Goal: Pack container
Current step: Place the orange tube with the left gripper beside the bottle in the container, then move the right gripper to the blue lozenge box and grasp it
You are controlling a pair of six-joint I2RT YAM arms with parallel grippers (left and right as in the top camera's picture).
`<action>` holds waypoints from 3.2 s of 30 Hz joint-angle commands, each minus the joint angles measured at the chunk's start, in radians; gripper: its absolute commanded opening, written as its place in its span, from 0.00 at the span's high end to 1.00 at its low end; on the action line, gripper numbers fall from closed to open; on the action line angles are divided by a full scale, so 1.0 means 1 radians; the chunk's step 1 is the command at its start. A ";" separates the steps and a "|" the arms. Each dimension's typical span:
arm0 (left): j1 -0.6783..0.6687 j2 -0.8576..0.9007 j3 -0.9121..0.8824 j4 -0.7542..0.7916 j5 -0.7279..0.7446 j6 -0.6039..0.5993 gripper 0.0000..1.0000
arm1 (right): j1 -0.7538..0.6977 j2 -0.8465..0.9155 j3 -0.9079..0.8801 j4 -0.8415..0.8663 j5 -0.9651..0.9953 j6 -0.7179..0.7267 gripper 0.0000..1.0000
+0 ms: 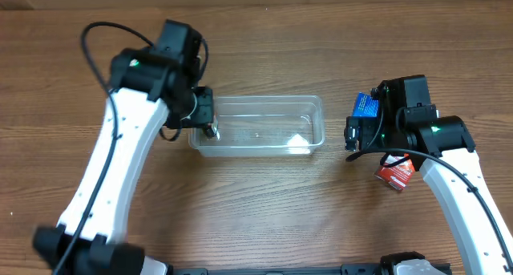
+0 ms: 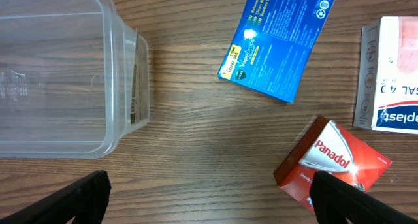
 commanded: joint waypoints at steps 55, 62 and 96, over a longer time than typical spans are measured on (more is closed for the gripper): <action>0.123 -0.162 0.058 0.074 -0.134 0.009 0.00 | -0.099 0.157 0.346 -0.012 0.109 0.166 0.00; 0.139 -0.159 0.056 0.062 -0.127 0.009 0.00 | -0.147 0.423 0.350 -0.023 0.097 0.161 0.00; 0.137 -0.148 0.056 0.063 -0.127 0.009 0.00 | -0.140 0.758 0.347 0.042 0.043 0.188 0.00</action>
